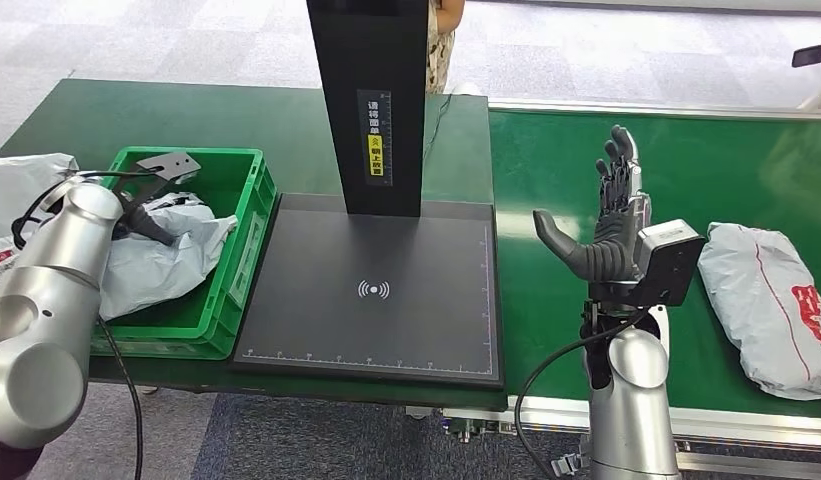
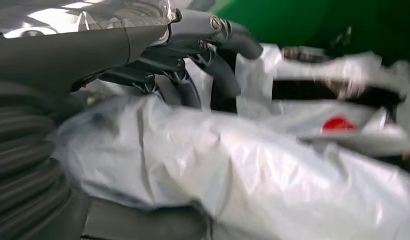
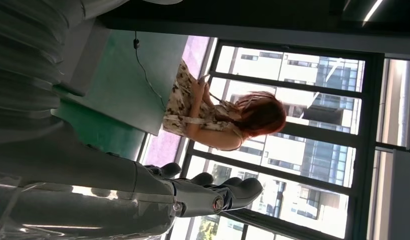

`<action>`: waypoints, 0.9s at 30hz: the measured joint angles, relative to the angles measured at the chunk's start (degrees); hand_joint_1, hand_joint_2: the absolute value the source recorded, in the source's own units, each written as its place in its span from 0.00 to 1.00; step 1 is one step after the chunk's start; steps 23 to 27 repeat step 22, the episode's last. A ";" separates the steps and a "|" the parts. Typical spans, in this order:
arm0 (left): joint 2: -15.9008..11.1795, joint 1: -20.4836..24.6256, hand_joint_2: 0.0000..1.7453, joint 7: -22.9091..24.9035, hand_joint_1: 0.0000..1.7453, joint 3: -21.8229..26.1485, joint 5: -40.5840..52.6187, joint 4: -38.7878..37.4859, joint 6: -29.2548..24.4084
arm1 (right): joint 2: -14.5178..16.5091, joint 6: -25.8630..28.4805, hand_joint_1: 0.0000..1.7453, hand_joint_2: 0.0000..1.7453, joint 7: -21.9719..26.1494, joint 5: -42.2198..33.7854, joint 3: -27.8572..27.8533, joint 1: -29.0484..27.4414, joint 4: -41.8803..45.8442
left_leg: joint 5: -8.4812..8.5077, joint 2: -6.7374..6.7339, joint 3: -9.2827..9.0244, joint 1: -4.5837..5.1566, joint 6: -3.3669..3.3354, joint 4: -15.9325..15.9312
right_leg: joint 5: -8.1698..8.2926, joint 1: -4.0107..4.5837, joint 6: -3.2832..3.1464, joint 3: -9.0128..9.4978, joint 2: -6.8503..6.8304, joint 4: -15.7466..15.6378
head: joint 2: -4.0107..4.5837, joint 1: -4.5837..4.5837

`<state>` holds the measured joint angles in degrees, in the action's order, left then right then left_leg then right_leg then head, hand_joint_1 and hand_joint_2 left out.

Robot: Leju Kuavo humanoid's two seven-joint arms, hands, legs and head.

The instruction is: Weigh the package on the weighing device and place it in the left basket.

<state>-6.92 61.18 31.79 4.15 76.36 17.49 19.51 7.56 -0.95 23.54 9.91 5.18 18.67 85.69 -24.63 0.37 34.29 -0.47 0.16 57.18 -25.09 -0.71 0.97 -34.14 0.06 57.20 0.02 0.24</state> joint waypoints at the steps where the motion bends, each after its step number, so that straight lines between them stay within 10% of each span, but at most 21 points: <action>1: 0.04 -0.01 0.75 -1.10 0.00 0.19 0.28 0.02 -2.93 | 0.01 0.09 0.00 1.00 -0.19 0.04 -0.01 -0.07 0.08 | 0.00 0.00 -0.01 0.00 0.00 0.00 | 0.00 0.00 0.00 0.00 0.00 0.00 | 0.00 0.01; 4: 0.43 0.08 0.00 -7.81 0.00 0.73 1.14 0.57 -15.90 | 0.01 0.31 0.00 1.00 -0.66 0.13 -0.03 -0.93 1.18 | 0.00 0.00 -0.02 0.00 0.00 0.02 | 0.00 -0.01 0.00 -0.01 0.00 0.00 | 0.00 0.01; 14: 4.91 -2.60 0.00 -29.10 0.00 1.41 -2.41 9.17 -44.71 | 0.08 1.05 0.00 1.00 -0.71 1.48 -1.07 -4.06 5.31 | -0.03 -0.01 0.00 0.02 -0.03 0.02 | 0.00 -0.05 0.01 0.00 0.02 -0.03 | 0.00 0.00; 27: 8.48 -7.22 0.00 -34.40 0.00 1.14 -8.26 18.40 -45.54 | 0.38 1.15 0.00 1.00 -0.72 2.80 -2.08 -4.27 5.74 | -0.02 -0.01 -0.02 0.02 -0.02 0.02 | 0.00 -0.03 0.00 0.00 0.02 -0.03 | 0.00 -0.01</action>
